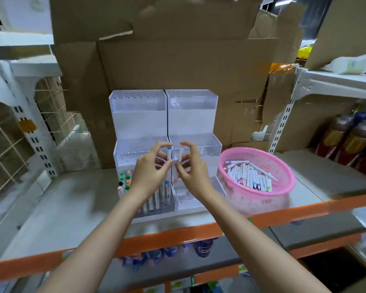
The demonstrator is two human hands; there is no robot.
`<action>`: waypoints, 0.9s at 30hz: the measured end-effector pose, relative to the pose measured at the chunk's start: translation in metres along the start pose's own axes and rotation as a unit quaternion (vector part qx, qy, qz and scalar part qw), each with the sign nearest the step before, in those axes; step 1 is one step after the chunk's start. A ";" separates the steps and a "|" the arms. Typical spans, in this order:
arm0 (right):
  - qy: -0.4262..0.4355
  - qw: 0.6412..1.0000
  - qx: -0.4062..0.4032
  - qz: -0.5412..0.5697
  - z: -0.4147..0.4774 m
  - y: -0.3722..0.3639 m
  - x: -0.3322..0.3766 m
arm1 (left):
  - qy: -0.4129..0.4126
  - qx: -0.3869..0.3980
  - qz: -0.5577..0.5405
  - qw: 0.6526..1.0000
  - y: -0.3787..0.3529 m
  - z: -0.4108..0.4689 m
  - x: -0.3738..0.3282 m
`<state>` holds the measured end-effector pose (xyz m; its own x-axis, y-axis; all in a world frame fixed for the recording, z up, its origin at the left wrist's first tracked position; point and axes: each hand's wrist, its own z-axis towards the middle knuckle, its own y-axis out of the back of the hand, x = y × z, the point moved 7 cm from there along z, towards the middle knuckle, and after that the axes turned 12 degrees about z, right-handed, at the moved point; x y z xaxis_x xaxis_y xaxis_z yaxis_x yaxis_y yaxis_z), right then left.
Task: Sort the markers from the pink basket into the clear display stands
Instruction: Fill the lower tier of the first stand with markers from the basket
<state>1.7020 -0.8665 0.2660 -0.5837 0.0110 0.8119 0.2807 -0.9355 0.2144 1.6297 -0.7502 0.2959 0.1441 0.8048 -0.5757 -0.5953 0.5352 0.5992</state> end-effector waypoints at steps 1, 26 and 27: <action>0.003 1.000 -0.001 -0.003 -0.002 -0.004 0.001 | -0.002 0.005 -0.004 1.000 0.001 -0.001 0.001; 0.000 0.998 0.021 -0.058 -0.027 -0.018 0.002 | 0.002 0.032 0.035 0.999 -0.001 -0.023 0.018; 0.000 0.998 0.022 -0.059 -0.027 -0.019 0.003 | 0.002 0.030 0.042 0.999 0.000 -0.024 0.017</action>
<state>1.6747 -0.8585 0.2494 -0.6150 0.1205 0.7793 0.2435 -0.9109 0.3330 1.6133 -0.7422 0.2726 0.0928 0.8471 -0.5233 -0.5569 0.4798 0.6780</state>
